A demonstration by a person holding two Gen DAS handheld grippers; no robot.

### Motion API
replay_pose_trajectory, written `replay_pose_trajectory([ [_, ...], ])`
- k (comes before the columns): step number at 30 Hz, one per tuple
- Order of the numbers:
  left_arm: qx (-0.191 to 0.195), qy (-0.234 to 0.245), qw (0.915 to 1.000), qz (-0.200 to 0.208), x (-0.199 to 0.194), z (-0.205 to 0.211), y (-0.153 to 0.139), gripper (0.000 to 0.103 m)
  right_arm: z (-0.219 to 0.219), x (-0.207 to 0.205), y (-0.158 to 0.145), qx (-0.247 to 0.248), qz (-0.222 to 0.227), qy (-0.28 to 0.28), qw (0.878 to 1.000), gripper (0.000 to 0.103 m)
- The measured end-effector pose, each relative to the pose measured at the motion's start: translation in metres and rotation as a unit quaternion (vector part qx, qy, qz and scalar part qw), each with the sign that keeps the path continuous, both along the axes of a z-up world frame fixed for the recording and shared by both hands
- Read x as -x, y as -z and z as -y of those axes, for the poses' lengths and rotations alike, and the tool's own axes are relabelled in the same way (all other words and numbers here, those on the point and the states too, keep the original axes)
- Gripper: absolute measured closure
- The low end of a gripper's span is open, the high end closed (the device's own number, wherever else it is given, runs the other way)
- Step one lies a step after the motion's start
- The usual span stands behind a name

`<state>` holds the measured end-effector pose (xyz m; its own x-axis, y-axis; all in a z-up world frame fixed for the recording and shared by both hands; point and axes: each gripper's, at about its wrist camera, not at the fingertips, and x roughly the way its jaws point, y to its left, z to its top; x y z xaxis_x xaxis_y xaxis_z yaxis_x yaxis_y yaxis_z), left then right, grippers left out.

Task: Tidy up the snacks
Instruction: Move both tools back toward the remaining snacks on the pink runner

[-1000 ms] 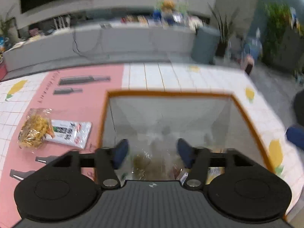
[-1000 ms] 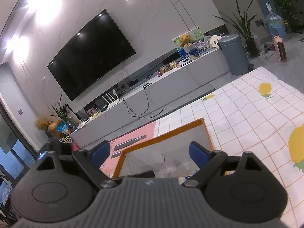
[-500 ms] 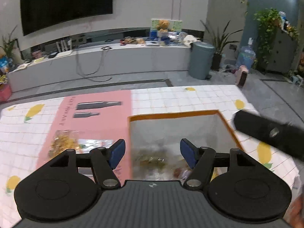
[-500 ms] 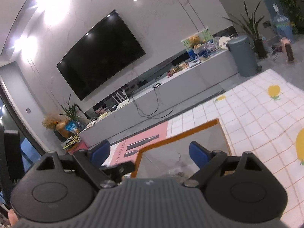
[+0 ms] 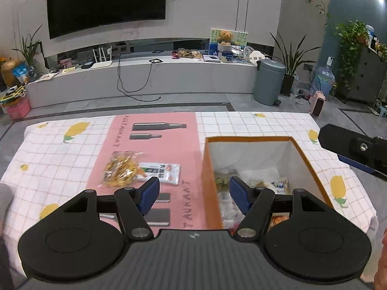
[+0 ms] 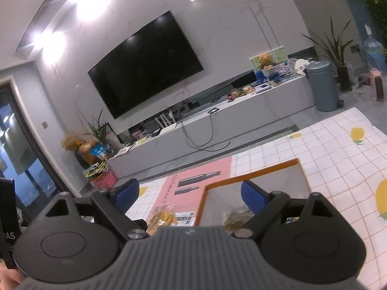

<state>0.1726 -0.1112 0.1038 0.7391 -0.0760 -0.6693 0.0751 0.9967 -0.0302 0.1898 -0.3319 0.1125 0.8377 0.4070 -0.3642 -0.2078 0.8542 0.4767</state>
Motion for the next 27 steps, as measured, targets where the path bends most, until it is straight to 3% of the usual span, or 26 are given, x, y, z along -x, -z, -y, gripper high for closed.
replay_pose_trajectory([
  [6,0.039,-0.004,0.9992,0.009,0.021,-0.040,-0.005,0.025,-0.045,0.016,0.000,0.043,-0.010,-0.038,0.998,0.013],
  [14,0.103,-0.032,0.9942,-0.003,0.034,-0.112,0.007,0.025,-0.102,0.025,0.034,0.090,-0.053,-0.073,0.992,0.012],
  [20,0.062,-0.051,0.9968,0.002,0.047,-0.160,0.039,0.027,-0.136,0.033,0.060,0.143,-0.057,-0.099,0.983,0.012],
  [23,0.049,-0.063,0.9967,0.014,0.053,-0.179,0.059,0.027,-0.147,0.035,0.073,0.126,-0.046,-0.136,0.982,0.012],
  [27,0.039,-0.066,0.9970,0.008,0.049,-0.194,0.087,0.028,-0.162,0.040,0.091,0.129,-0.027,-0.137,0.982,0.012],
])
